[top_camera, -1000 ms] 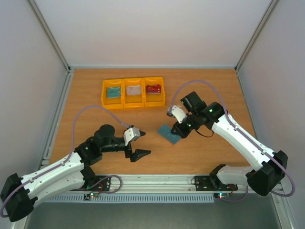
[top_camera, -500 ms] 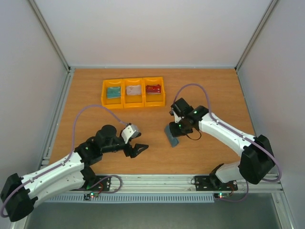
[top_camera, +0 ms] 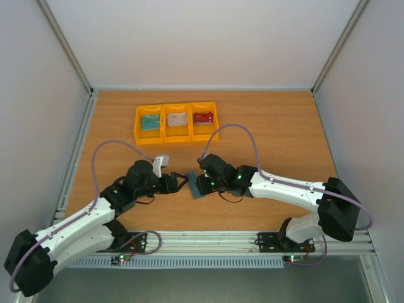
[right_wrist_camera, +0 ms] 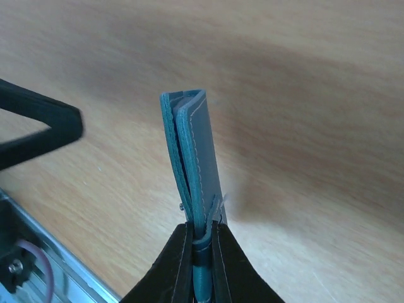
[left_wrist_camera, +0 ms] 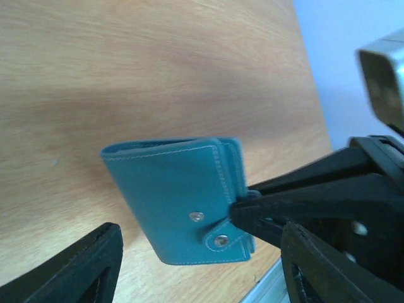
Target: Take the credit cards out of the card holder
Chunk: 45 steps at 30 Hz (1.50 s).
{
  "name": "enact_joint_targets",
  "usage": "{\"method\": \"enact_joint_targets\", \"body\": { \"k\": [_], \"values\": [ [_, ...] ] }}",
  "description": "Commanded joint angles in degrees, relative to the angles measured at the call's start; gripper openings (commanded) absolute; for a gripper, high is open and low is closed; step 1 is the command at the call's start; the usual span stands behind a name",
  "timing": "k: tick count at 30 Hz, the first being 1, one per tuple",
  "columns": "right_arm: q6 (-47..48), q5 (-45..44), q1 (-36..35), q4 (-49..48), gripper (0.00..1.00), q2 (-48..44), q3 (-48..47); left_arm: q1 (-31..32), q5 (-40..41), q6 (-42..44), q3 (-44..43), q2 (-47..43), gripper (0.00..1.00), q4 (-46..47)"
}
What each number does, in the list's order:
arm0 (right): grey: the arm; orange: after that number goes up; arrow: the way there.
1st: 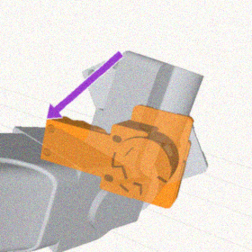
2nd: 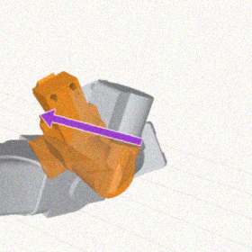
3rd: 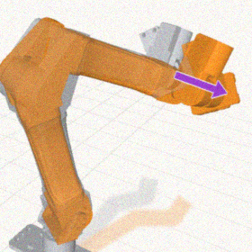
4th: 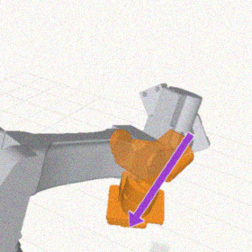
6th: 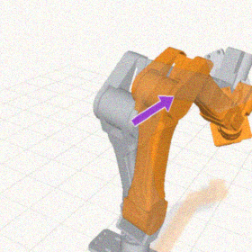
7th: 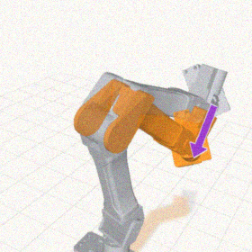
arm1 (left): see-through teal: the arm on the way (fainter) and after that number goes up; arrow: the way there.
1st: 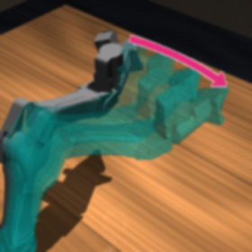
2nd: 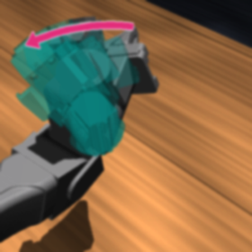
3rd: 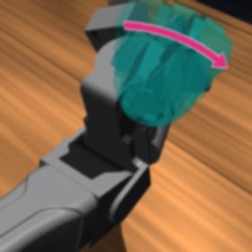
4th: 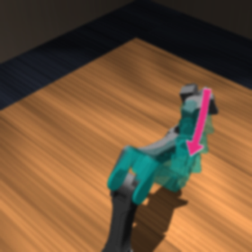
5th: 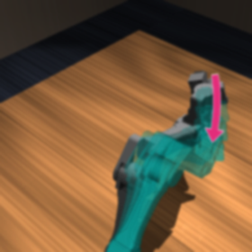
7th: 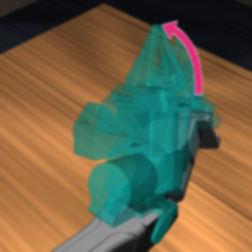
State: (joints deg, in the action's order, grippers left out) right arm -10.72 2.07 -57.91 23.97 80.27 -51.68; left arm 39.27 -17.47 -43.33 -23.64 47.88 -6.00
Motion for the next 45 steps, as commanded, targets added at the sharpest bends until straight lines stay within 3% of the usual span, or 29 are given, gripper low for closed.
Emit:
{"method": "enact_joint_targets", "body": {
  "k": [1, 8, 13, 17, 23, 30, 35, 41, 45],
  "values": [
    [-2.63, -5.87, -2.55, -7.52, 0.01, -0.55, -0.99, -0.52, 2.88, -5.14, 0.3, -0.13, 0.68, -2.09],
    [1.67, -7.06, -5.38, -5.01, 0.01, 2.68, -6.4, -0.53, 3.37, -5.54, 0.59, 1.33, 0.75, -0.28],
    [5.9, -7.56, -7.4, -4.71, 0.01, 2.71, -8.13, -0.67, 6.08, -6.9, 1.15, 1.6, 0.7, -3.72],
    [9.07, -8.95, -9.11, -3.49, 0.01, 2.64, -9.33, -0.99, 8.46, -7.75, 1.08, 1.82, 0.6, -7.36],
    [14.9, -11.56, -11.93, 0.69, 0.01, 3.84, -12.26, -2.05, 10.66, -9.04, 1.1, 2.26, 0.63, -10.89],
    [16.39, -11.2, -12.34, 2.06, 0.01, 2.19, -11.48, -4.7, 11.7, -9.91, 2.82, 3.22, 0.58, -14.05],
    [4.58, -2.08, -2.83, 1.47, 0.01, -1.07, -4.9, -5.07, 11.9, -8.7, 3.33, 2.56, 0.61, -12.73],
    [-9.19, 15.96, 15.28, -10.02, 0.01, -4.99, 9.35, -5.25, 12.07, -2.79, 2.52, 1.13, 0.75, -8.65],
    [-16.76, 23.63, 23.67, -17.21, 0.01, -5.28, 16.85, -5.35, 11.21, -0.34, 2.5, 0.73, 0.79, -6.55]
  ]
}}
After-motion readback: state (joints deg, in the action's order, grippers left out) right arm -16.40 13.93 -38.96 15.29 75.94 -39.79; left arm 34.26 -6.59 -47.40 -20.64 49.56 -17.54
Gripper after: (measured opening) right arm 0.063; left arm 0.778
